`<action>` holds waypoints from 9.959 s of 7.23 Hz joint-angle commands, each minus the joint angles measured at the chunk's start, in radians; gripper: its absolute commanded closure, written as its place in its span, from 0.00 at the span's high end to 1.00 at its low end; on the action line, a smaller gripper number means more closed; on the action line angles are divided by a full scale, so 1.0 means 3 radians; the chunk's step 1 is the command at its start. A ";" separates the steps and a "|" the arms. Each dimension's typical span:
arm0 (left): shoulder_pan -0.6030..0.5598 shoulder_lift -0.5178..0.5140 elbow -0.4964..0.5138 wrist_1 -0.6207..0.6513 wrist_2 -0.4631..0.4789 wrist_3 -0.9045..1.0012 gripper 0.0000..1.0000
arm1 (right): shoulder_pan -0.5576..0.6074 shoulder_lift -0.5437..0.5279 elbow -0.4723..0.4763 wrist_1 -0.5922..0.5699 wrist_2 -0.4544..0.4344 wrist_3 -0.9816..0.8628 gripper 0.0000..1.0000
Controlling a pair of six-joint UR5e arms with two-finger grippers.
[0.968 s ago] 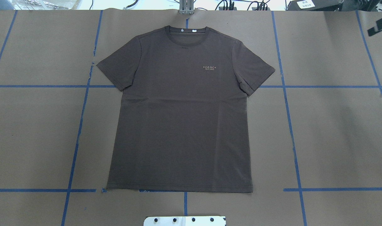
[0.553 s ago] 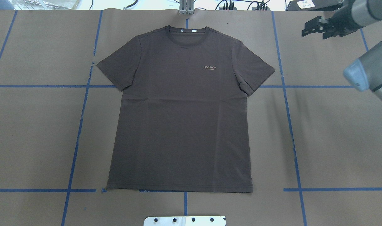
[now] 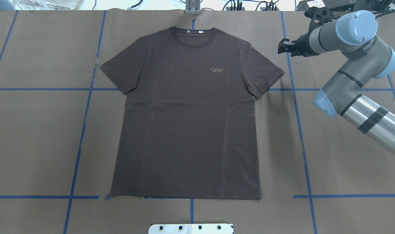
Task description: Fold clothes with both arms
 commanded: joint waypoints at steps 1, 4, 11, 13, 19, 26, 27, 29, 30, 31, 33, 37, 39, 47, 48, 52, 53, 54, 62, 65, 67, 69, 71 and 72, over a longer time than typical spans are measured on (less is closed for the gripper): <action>0.0000 0.0000 0.0000 0.0000 0.0000 0.0001 1.00 | -0.0164 -0.0004 -0.0137 0.0108 -0.0178 0.0018 0.56; 0.0000 0.0000 0.0000 0.0000 0.0000 0.0001 1.00 | -0.0293 -0.0009 -0.0213 0.0067 -0.0397 -0.0007 0.56; 0.0000 0.0000 0.0000 -0.0021 0.0000 0.0001 1.00 | -0.0344 -0.0009 -0.0290 0.0077 -0.0526 -0.0109 0.30; 0.0000 0.0005 0.0000 -0.0020 -0.0005 -0.0005 1.00 | -0.0354 -0.0014 -0.0300 0.0057 -0.0531 -0.0115 0.00; 0.0000 0.0000 0.0000 -0.0021 -0.0005 -0.0005 1.00 | -0.0501 0.0858 -0.0004 -0.1485 -0.0785 0.0323 0.00; 0.0000 0.0005 0.0000 -0.0015 -0.0005 0.0000 1.00 | -0.0738 0.1167 -0.0270 -0.1492 -0.1057 0.0642 0.78; 0.0000 0.0005 0.0000 -0.0020 -0.0005 0.0001 1.00 | -0.0743 0.1203 -0.0295 -0.1498 -0.1057 0.0632 1.00; 0.0026 -0.0056 0.0051 -0.0005 0.0000 -0.0005 1.00 | -0.0606 0.1254 -0.0280 -0.1579 -0.0850 0.0383 1.00; 0.0112 -0.0128 0.0046 -0.0025 0.0010 -0.0045 1.00 | -0.0402 0.1279 -0.0229 -0.1772 -0.0504 0.0118 1.00; 0.0356 -0.0169 0.0066 -0.0162 0.0015 -0.0213 1.00 | -0.0157 0.1214 -0.0118 -0.1855 -0.0222 -0.0244 1.00; 0.1046 -0.0652 0.0331 -0.0215 0.0208 -0.1389 1.00 | 0.0333 0.0710 0.0295 -0.1850 0.0381 -0.1072 1.00; 0.1865 -0.1472 0.1250 -0.0357 0.1260 -0.2840 0.62 | 0.1117 -0.0165 0.0614 -0.1804 0.1145 -0.2418 1.00; 0.2014 -0.1625 0.1868 -0.0913 0.1543 -0.3143 0.55 | 0.1241 -0.0453 0.0783 -0.1794 0.1254 -0.2615 1.00; 0.2235 -0.1790 0.2347 -0.0966 0.1989 -0.3277 0.48 | 0.1246 -0.0505 0.0845 -0.1799 0.1249 -0.2615 1.00; 0.2245 -0.1790 0.2347 -0.0966 0.1984 -0.3277 0.46 | 0.1246 -0.0505 0.0845 -0.1794 0.1244 -0.2615 1.00; 0.2260 -0.1790 0.2347 -0.0961 0.1989 -0.3272 0.38 | 0.1241 -0.0510 0.0845 -0.1794 0.1243 -0.2610 1.00; 0.2255 -0.1795 0.2342 -0.0966 0.1989 -0.3287 0.19 | 0.1241 -0.0510 0.0840 -0.1794 0.1243 -0.2610 1.00; 0.2260 -0.1795 0.2342 -0.0961 0.1989 -0.3313 0.00 | 0.1241 -0.0510 0.0840 -0.1799 0.1243 -0.2610 1.00; 0.2562 -0.2613 0.2224 -0.0087 0.1979 -0.4084 0.00 | 0.1241 -0.0510 0.0835 -0.1799 0.1238 -0.2600 1.00; 0.2603 -0.2578 0.2209 -0.0092 0.1984 -0.3721 0.99 | 0.1241 -0.0485 0.0835 -0.1799 0.1238 -0.2569 1.00; 0.2578 -0.2547 0.2173 -0.0087 0.1954 -0.3193 1.00 | 0.1180 -0.0464 0.0916 -0.1794 0.1238 -0.2326 1.00; 0.2577 -0.2222 0.1691 -0.0087 0.1882 -0.3114 1.00 | 0.0763 -0.0489 0.1354 -0.1794 0.1086 -0.1286 1.00; 0.2577 -0.1782 0.1051 -0.0087 0.1759 -0.3113 1.00 | 0.0033 -0.0586 0.1901 -0.1799 0.0454 -0.0171 1.00; 0.2582 -0.1648 0.0861 -0.0087 0.1754 -0.3119 1.00 | -0.0381 -0.0754 0.2177 -0.1794 0.0107 0.0214 1.00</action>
